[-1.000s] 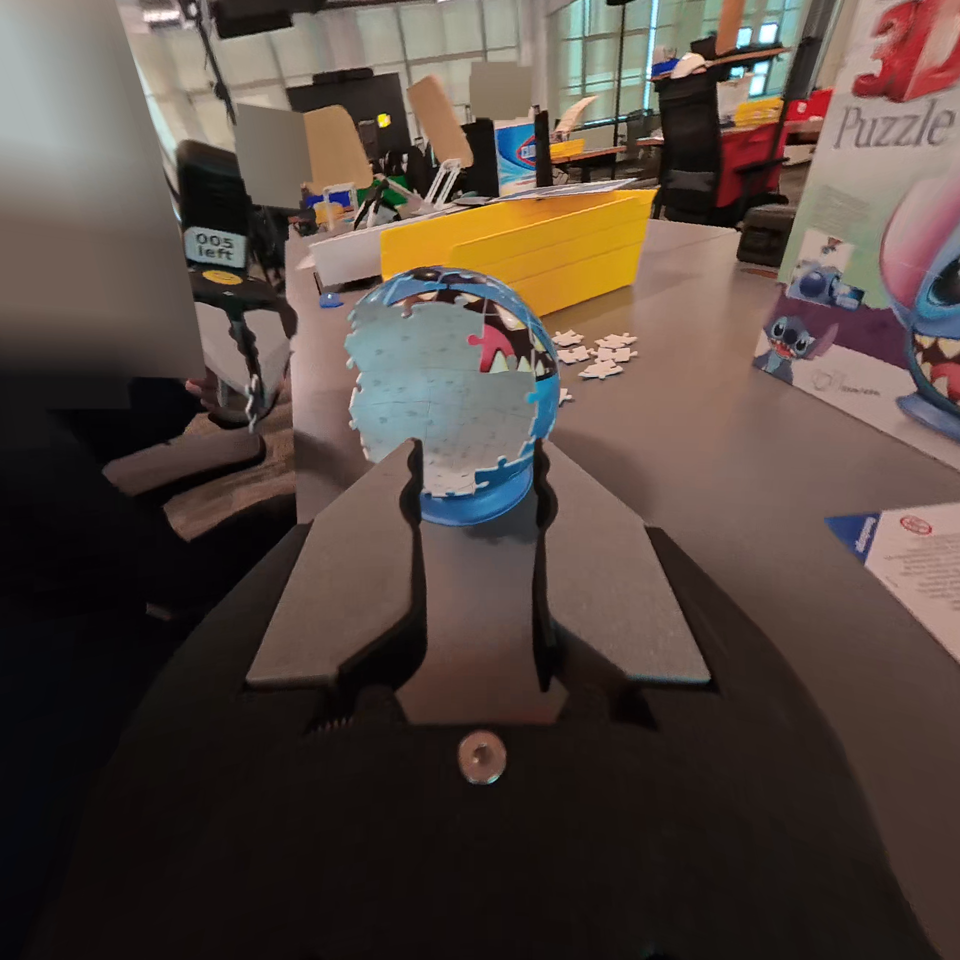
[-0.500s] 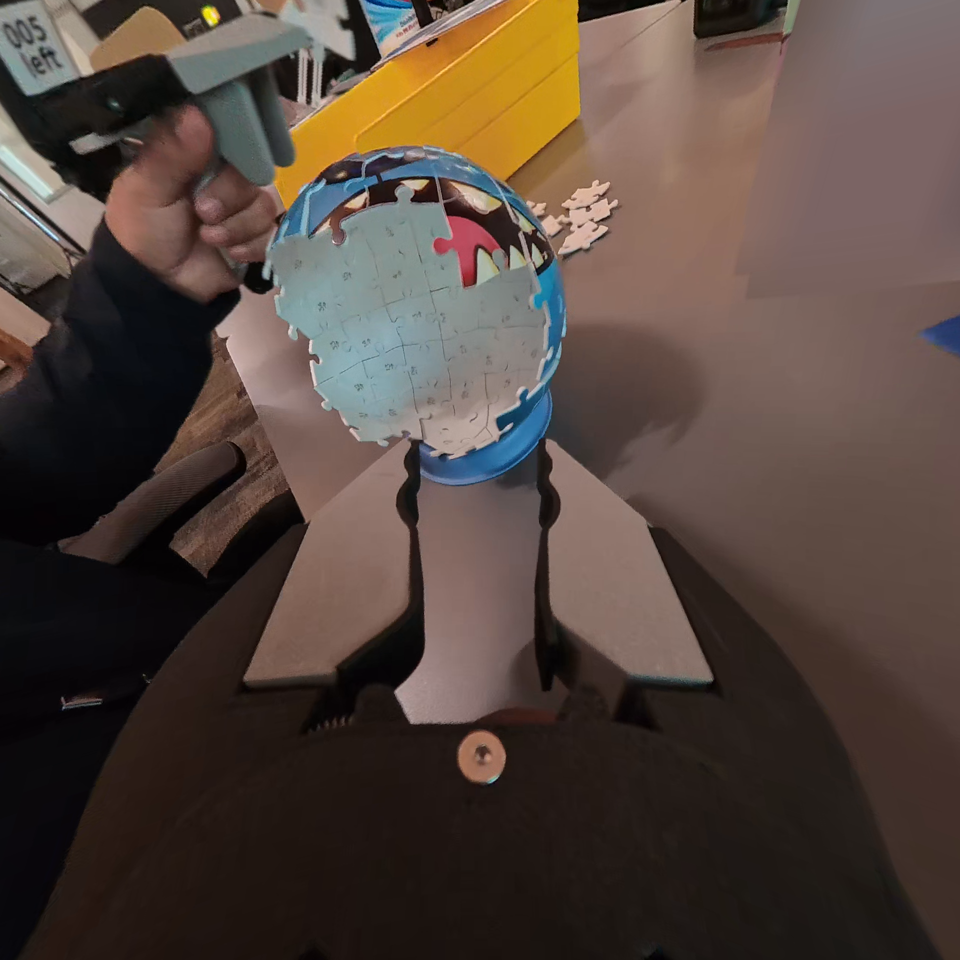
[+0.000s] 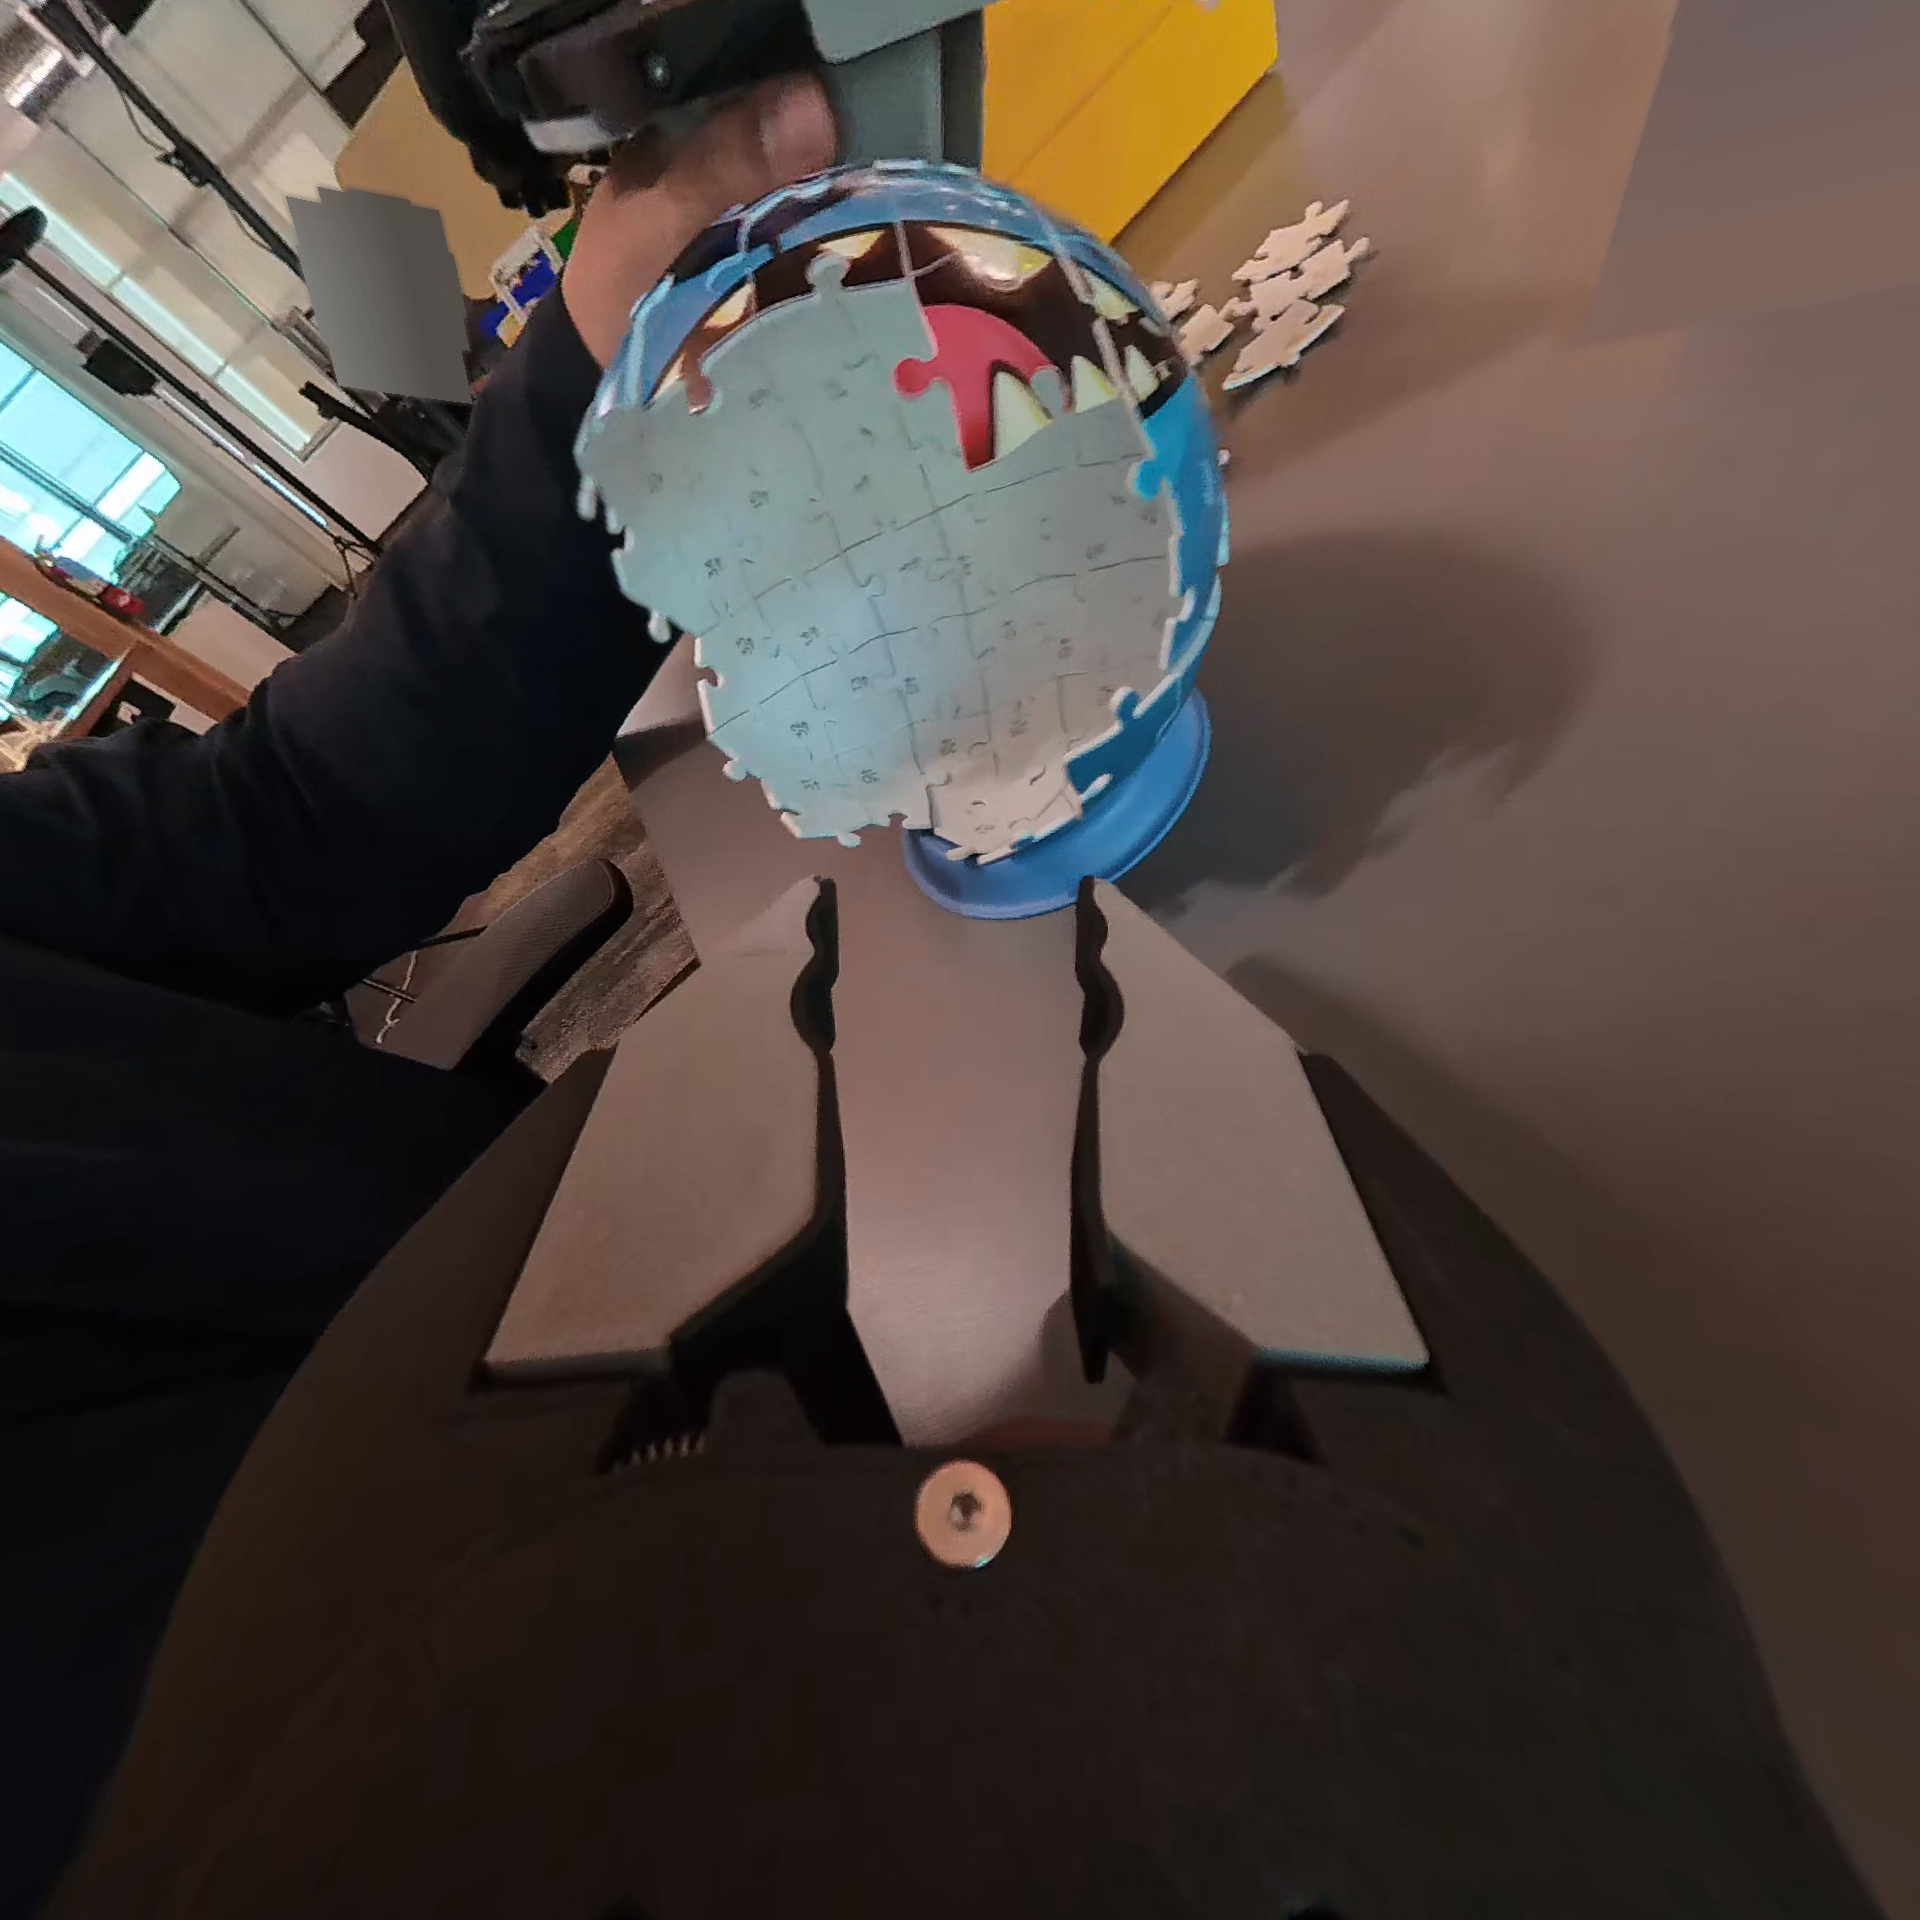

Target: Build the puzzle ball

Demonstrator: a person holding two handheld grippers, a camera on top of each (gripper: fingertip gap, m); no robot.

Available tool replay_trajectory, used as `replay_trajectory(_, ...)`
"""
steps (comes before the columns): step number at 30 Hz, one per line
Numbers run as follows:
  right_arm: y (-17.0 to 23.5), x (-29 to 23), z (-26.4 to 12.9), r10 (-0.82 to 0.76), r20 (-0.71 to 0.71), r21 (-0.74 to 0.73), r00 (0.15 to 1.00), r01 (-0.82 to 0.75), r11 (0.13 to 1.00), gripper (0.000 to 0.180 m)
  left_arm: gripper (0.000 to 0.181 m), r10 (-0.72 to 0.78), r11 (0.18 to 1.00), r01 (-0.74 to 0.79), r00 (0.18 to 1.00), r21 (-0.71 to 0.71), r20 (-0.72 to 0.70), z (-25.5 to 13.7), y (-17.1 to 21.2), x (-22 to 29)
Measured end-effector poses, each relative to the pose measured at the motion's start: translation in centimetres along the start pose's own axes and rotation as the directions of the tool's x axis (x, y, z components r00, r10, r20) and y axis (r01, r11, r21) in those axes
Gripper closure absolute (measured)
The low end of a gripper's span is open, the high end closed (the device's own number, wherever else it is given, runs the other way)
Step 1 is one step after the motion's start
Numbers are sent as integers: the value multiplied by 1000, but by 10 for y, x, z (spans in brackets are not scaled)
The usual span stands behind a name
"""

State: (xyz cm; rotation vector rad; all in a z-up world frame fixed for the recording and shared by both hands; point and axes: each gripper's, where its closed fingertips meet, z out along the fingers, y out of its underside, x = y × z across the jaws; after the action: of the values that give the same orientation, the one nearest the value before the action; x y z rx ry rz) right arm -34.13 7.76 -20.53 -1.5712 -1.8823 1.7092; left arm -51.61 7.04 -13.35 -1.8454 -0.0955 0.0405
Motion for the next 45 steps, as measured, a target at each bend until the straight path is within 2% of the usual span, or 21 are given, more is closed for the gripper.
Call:
replay_trajectory(6, -14, 16, -1, -10, -54, 29, 998, 12, 999, 141, 181, 3, 1000, -5, 999, -31, -34, 7, 5, 7)
replay_trajectory(14, -13, 30, 7, -112, -134, -48, 985, 106, 993, 147, 181, -12, 998, 8, 998, -63, -63, 10, 12, 8)
replay_trajectory(21, -13, 25, 13, -124, -113, -63, 986, 118, 991, 153, 181, -6, 998, 1, 997, -69, -82, 7, 15, 15)
replay_trajectory(33, -18, 23, 21, -47, -69, -38, 997, 44, 998, 147, 181, -33, 995, 26, 997, -93, -75, -5, 33, 28)
replay_trajectory(45, -24, 25, 28, -33, -71, -31, 997, 31, 999, 145, 181, -74, 992, 70, 996, -106, -40, -16, 42, 33)
